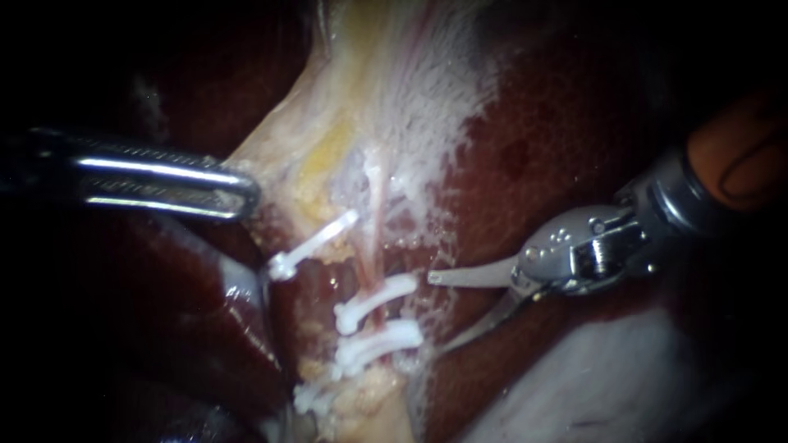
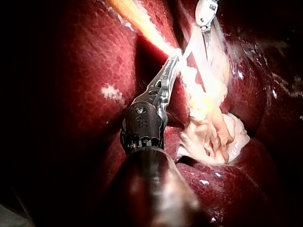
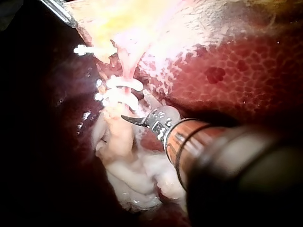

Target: Go to the cutting position right tube

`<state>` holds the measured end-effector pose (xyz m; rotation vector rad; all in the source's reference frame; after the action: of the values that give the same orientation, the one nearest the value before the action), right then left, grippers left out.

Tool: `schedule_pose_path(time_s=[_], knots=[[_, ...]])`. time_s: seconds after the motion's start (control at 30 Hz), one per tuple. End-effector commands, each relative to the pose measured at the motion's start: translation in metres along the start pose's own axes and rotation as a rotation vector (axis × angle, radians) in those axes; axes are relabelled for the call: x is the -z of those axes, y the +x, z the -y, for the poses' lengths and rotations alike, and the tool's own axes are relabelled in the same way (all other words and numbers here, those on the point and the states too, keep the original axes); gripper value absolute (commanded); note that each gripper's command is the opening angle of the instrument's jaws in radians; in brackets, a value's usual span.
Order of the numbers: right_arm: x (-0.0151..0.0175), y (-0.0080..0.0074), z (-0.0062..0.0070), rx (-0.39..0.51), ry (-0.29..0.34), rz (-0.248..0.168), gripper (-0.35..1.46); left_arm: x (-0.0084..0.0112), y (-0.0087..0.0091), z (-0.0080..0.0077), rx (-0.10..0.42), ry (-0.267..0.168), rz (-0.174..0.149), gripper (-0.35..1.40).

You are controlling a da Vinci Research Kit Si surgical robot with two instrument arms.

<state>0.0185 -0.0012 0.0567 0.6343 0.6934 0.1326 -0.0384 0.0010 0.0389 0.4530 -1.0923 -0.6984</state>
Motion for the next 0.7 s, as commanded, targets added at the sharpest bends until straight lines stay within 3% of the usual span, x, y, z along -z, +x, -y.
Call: schedule_pose_path(time_s=[0.03, 0.07, 0.27, 0.7], knots=[[0.0000, 0.0000, 0.0000, -0.027, 0.002, 0.000, 0.91, 0.0000, 0.0000, 0.0000, -0.001, 0.000, 0.000, -0.35], [-0.0001, 0.0001, 0.0000, -0.039, 0.008, -0.001, 0.83, 0.0000, 0.0000, 0.0000, -0.001, 0.000, 0.000, -0.35], [-0.0005, 0.0004, -0.0002, -0.067, 0.042, -0.014, 0.73, 0.0000, 0.0000, 0.0001, -0.001, -0.001, 0.000, -0.35], [-0.0029, 0.0009, -0.0004, -0.092, 0.048, -0.004, 0.46, 0.0000, 0.0000, 0.0001, -0.001, -0.001, 0.000, -0.35]])
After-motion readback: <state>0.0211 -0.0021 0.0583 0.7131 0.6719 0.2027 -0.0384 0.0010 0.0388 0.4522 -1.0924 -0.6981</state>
